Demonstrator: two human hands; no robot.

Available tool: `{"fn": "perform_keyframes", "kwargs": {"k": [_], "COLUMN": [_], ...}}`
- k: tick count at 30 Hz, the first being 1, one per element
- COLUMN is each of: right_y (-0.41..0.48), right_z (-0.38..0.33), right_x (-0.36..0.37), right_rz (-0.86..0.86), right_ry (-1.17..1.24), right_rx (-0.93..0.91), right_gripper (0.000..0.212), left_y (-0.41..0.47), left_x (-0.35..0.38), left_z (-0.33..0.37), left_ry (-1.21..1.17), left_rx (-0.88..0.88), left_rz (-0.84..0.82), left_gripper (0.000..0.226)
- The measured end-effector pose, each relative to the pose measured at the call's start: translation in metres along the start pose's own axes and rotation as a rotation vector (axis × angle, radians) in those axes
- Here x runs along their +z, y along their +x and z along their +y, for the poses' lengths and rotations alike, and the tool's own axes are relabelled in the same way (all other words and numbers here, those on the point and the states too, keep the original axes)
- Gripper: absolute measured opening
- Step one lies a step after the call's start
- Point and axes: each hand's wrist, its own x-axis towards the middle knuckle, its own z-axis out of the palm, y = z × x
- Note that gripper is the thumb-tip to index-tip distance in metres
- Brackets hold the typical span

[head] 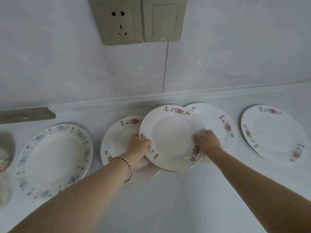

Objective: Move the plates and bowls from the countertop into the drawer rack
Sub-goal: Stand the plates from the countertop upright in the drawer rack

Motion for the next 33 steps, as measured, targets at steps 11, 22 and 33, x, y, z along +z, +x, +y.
{"fn": "perform_keyframes", "kwargs": {"k": [11,22,33], "right_y": [-0.044,-0.202,-0.371], "right_z": [0.04,0.151,0.248], "right_x": [-0.01,-0.023,0.048], "right_rz": [0.06,-0.003,-0.187], "right_ry": [0.064,0.003,-0.094], "right_rx": [-0.132,-0.249,-0.333], "right_gripper": [0.034,0.026,0.02], "left_y": [-0.059,-0.233,-0.392], "left_x": [-0.014,-0.017,-0.072], "left_z": [-0.017,-0.148,-0.328], "left_ry": [0.048,-0.11,-0.193], "left_rx": [0.091,0.052,-0.043], "left_rz": [0.009,0.037,0.098], "left_gripper": [0.021,0.016,0.004]}}
